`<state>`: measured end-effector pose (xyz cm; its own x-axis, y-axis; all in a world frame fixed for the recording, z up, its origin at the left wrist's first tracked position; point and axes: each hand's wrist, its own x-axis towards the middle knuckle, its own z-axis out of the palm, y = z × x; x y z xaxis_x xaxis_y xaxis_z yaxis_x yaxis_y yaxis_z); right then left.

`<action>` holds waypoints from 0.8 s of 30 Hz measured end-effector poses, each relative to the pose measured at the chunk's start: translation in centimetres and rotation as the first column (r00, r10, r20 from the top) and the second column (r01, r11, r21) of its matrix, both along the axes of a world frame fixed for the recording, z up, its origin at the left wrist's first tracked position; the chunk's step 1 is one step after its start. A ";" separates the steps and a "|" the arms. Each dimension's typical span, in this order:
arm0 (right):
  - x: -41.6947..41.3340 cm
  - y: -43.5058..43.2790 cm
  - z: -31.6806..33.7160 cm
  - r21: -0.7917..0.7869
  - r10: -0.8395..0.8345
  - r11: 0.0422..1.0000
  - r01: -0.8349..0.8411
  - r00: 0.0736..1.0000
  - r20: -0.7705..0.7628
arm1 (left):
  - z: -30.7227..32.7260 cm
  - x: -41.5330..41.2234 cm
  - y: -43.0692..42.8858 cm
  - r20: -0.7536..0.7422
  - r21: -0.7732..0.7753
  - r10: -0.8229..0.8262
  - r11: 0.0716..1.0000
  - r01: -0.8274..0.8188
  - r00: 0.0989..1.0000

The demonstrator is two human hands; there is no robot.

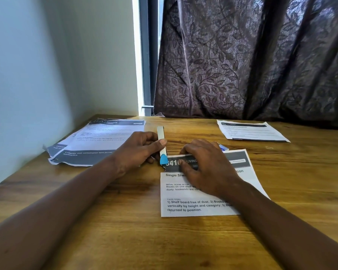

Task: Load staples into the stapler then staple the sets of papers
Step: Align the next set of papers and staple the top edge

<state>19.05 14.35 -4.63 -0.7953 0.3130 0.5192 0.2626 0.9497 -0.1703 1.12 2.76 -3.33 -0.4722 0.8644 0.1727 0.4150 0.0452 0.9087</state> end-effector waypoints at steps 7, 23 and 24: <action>-0.1 0.0 0.0 0.002 0.000 1.000 0.000 1.000 0.013 | 0.5 -0.3 -0.4 0.068 -0.047 -0.041 0.998 0.044 0.997; -0.1 0.3 -0.3 -0.013 -0.005 1.000 0.005 1.000 0.011 | 0.5 0.3 0.1 0.053 -0.021 -0.026 0.999 0.027 0.998; -0.1 0.3 -0.3 -0.015 -0.006 1.000 0.006 1.000 0.013 | 0.4 0.3 0.1 0.052 -0.016 -0.030 0.999 0.031 0.998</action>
<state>18.94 14.70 -4.94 -0.8000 0.3253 0.5041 0.2703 0.9456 -0.1813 1.37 2.88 -2.90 -0.4535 0.8811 0.1343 0.3693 0.0487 0.9280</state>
